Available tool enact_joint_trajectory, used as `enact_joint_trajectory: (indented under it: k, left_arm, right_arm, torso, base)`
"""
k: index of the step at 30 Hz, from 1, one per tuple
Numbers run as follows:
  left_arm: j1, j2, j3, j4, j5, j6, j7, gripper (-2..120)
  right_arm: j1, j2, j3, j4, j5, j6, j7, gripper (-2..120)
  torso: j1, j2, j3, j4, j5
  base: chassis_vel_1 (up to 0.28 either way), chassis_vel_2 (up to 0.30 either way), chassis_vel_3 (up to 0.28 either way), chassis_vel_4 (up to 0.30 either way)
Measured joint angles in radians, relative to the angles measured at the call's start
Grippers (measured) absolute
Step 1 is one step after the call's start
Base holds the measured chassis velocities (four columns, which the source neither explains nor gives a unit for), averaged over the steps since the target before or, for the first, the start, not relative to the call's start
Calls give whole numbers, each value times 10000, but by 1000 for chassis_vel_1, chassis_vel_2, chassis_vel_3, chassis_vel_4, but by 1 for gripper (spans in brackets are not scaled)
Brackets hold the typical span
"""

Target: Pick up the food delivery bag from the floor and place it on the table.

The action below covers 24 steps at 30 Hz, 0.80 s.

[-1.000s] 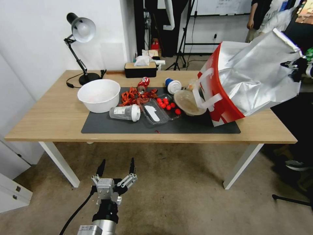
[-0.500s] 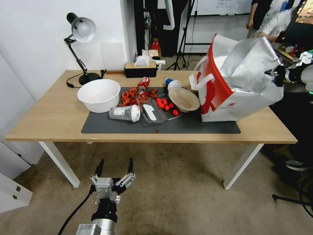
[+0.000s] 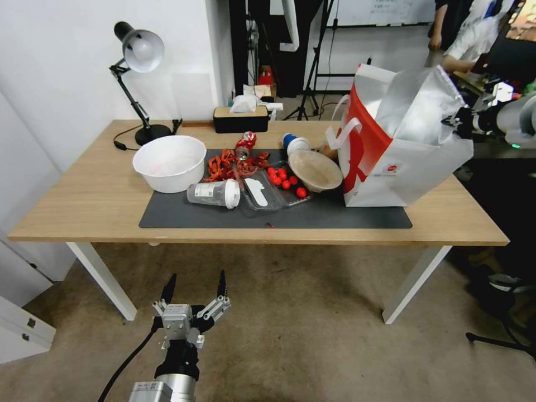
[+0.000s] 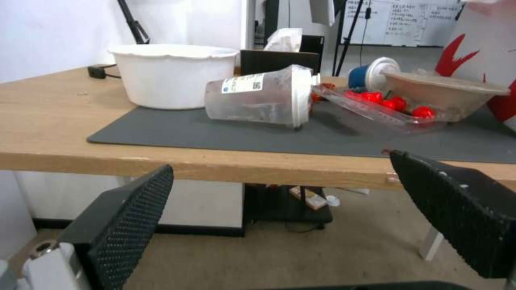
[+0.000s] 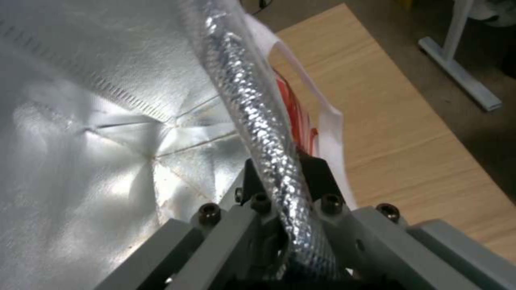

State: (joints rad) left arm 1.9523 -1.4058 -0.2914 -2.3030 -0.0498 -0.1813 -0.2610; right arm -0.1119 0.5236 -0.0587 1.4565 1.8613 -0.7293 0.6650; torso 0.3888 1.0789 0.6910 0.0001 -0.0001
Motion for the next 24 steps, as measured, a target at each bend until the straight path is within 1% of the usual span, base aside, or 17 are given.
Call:
enact_joint_trajectory:
  k: [7, 14, 15, 16, 19, 20, 23, 24]
  left_arm:
    - [28, -21, 15, -8, 5, -1, -52, 100]
    - [-55, -26, 47, 7, -63, -3, -58, 100]
    - [-66, -21, 47, 7, -76, 2, -56, 100]
    - [-66, -21, 47, 7, -76, 2, -56, 100]
    - [-60, -18, 49, -2, -87, 21, -53, 100]
    - [-60, -18, 49, -2, -87, 21, -53, 100]
    - [-13, -30, 48, -47, -87, 24, -60, 100]
    - [-13, -30, 48, -47, -87, 24, -60, 100]
  right_arm:
    - [363, 313, -464, -296, -72, -30, 100, 0]
    - [525, 388, -653, -413, -238, -34, 39, 1]
    - [618, 408, -714, -447, -226, -38, 49, 6]
    - [618, 408, -714, -447, -226, -38, 49, 6]
    - [889, 489, -881, -528, -215, -46, 114, 21]
    - [889, 489, -881, -528, -215, -46, 114, 21]
    - [1029, 523, -944, -506, -306, -48, 142, 36]
    - [1029, 523, -944, -506, -306, -48, 142, 36]
  torso:
    - [0, 0, 0, 1, -1]
    - [0, 0, 0, -3, 0]
    - [-1, 0, 0, -3, 0]
    - [-1, 0, 0, -3, 0]
    - [0, 0, 0, -1, 0]
    - [0, 0, 0, -1, 0]
    - [0, 0, 0, -1, 0]
    - [0, 0, 0, -1, 0]
  base:
    - [0, 0, 0, 0]
    - [0, 0, 0, 0]
    - [0, 0, 0, 0]
    - [0, 0, 0, 0]
    - [0, 0, 0, 0]
    - [0, 0, 0, 0]
    - [0, 0, 0, 0]
    - [0, 0, 0, 0]
